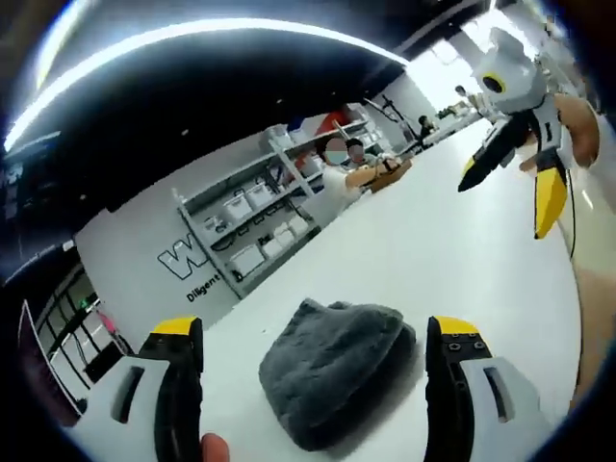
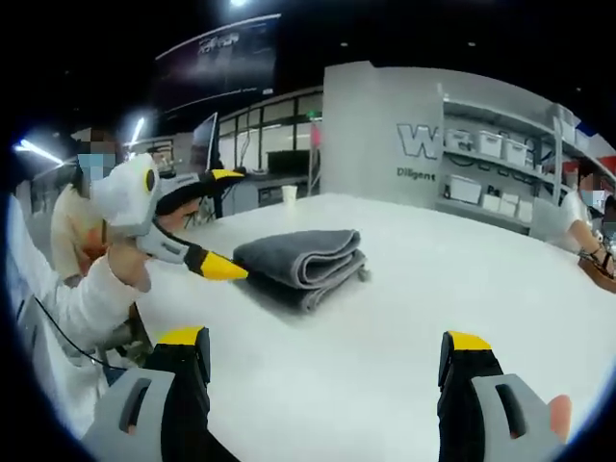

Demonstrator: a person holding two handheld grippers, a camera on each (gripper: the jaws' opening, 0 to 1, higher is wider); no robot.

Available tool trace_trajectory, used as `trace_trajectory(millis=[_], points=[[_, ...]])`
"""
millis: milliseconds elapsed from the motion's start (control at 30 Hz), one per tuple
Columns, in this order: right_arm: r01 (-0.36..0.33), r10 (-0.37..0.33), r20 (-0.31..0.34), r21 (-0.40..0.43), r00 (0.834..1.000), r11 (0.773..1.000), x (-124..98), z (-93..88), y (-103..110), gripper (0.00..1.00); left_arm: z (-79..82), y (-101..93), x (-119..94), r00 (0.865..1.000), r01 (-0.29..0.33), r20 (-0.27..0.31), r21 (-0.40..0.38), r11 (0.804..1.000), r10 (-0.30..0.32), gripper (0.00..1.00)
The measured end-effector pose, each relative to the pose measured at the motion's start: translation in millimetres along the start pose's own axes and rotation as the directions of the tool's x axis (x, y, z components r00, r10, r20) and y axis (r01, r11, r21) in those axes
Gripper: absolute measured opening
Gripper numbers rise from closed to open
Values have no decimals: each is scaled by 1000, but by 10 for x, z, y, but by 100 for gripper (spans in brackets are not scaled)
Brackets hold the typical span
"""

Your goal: Open the folded towel by lifting each exposed corner and separating the folded layers until the towel lies flat within the target outline without major curled edges

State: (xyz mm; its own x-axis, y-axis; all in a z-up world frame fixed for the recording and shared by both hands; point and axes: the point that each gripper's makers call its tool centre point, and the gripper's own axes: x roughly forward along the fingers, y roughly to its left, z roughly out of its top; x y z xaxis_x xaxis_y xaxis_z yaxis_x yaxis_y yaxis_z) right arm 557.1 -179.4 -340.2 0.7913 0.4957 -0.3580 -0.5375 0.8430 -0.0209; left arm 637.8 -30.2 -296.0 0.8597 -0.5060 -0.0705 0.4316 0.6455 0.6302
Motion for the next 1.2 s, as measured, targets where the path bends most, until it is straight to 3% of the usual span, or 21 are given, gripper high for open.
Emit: trace_trajectory(millis=[200,300,533,600,733,933,1033,1100,1200], points=[[-9,9,-2,-3,1000,1000,20,7,47,99,10,-79,76,1000,-18,-6,136,991,19,89],[-21,21,5,-5,1000,1000,23,34,92,99,11,-135,126,1000,-23,-14,224,974,27,87],[-28,28,14,0,1000,1000,-1,65,119,99,8,-270,207,999,-20,-30,349,937,33,82],[-29,29,15,1,999,1000,-12,72,119,99,-5,-318,252,999,-12,-39,388,921,30,81],[-30,30,20,5,999,1000,-27,86,110,99,-24,-398,325,998,-11,-47,504,863,40,73],[-28,28,25,10,999,1000,-52,102,82,99,-87,-571,438,998,27,-68,571,821,15,57],[-25,25,22,12,999,1000,-51,95,68,99,-142,-587,472,995,33,-92,588,808,26,55],[-23,23,18,14,1000,1000,-50,88,55,99,-171,-595,479,994,46,-110,589,807,24,52],[-16,16,18,17,1000,1000,-63,85,38,99,-206,-625,481,991,73,-131,587,806,6,40]])
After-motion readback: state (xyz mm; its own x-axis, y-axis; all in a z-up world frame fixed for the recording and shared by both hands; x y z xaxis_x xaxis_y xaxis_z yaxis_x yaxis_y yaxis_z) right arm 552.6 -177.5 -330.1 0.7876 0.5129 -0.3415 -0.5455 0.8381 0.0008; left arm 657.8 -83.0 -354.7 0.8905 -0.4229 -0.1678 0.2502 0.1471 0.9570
